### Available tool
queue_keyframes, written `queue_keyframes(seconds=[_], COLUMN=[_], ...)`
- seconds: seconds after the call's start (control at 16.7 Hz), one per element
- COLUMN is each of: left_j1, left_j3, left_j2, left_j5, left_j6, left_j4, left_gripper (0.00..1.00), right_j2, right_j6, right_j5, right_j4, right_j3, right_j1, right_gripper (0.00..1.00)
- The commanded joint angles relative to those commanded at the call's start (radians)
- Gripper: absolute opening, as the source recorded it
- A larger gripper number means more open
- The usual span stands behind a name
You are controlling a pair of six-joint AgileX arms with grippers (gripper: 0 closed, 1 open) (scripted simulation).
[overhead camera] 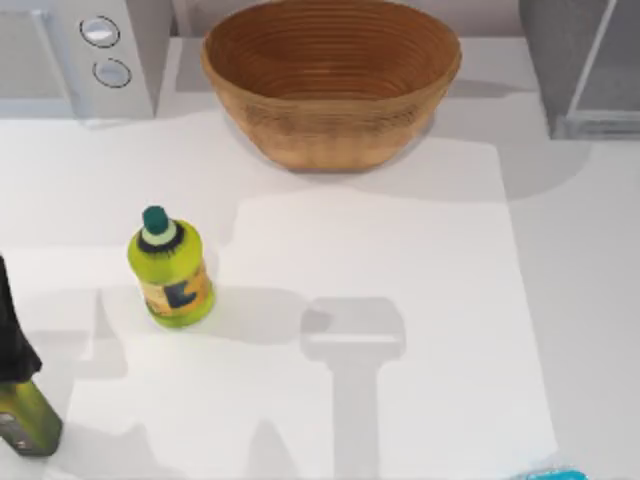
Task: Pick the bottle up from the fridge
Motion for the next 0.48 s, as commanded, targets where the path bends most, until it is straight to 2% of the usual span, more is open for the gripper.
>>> queue_keyframes(seconds=[0.24, 0.48], left_j1=[0.000, 0.000], left_j3=[0.000, 0.000], left_j2=[0.000, 0.000], left_j5=[0.000, 0.000], left_j6=[0.000, 0.000], left_j4=[0.000, 0.000], left_gripper=[1.00, 1.00], right_j2=[0.048, 0.052], right_j6=[-0.001, -0.001], right_j5=[0.078, 0.087], right_j4=[-0.121, -0.135], right_j3=[0.155, 0.170], right_j1=[0.075, 0.084], right_gripper=[1.00, 1.00])
